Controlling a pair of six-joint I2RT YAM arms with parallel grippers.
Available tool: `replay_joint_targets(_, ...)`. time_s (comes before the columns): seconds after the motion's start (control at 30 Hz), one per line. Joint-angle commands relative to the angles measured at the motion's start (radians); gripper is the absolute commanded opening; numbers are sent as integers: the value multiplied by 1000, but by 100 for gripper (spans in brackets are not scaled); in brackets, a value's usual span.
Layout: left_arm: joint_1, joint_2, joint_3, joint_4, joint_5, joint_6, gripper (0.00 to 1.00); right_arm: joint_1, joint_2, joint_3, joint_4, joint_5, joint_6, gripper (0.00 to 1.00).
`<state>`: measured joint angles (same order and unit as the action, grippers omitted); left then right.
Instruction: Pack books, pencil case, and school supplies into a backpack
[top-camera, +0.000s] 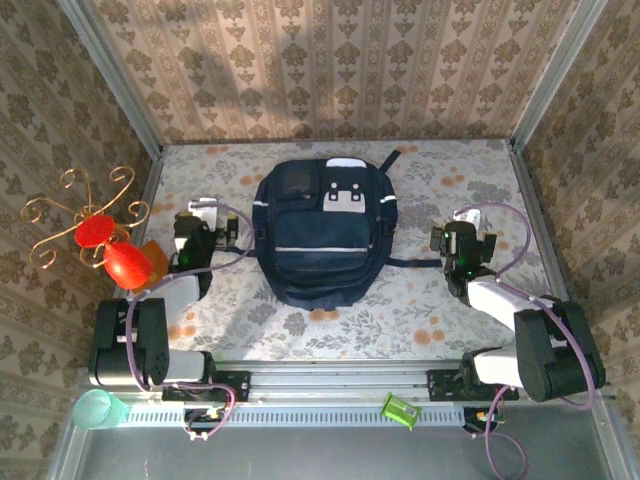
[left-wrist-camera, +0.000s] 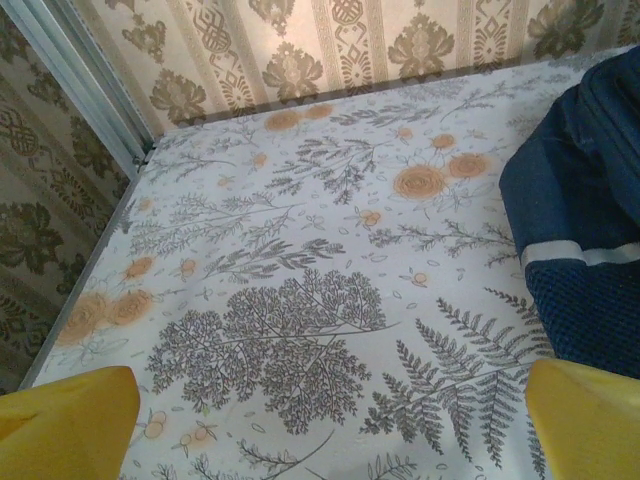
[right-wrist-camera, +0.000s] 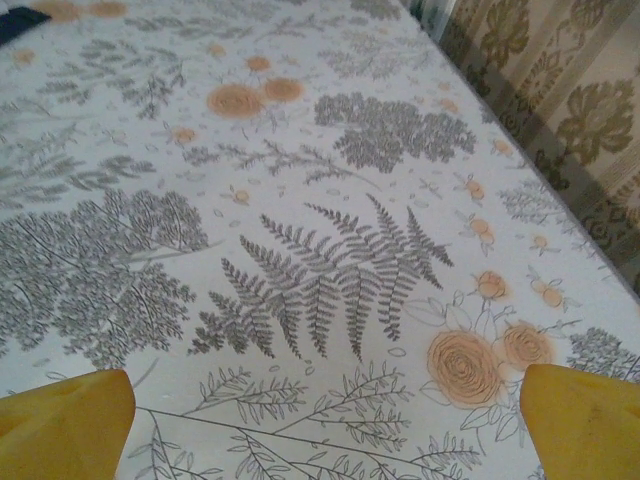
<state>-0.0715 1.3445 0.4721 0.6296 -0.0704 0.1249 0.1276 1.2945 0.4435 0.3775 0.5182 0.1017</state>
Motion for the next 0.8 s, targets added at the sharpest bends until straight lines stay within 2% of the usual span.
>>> replay_joint_targets(0.0,17,-31,10,-19,77,6,99,-11,15,-4,147,-66,-34,100)
replay_joint_targets(0.2,29,-1,-6,-34,156,0,99,-17,13,-51,270,-133,-48,100)
replay_joint_targets(0.27,29,47,-43,73,170,0,98,-19,15,-74,327,-146,-48,100)
replay_joint_targets(0.33,29,123,-105,253,171,6,99,-23,18,-91,375,-154,-49,100)
replay_joint_targets(0.37,31,141,-124,299,153,-6,99,-25,20,-98,397,-156,-49,100)
replay_joint_targets(0.43,47,192,-138,370,188,-9,99,-33,45,-126,486,-170,-48,100)
replay_joint_targets(0.57,66,208,-104,324,225,-19,100,-47,158,-148,629,-189,-47,100)
replay_joint_targets(0.77,81,208,-90,302,239,-40,100,-50,197,-35,451,-231,-57,100)
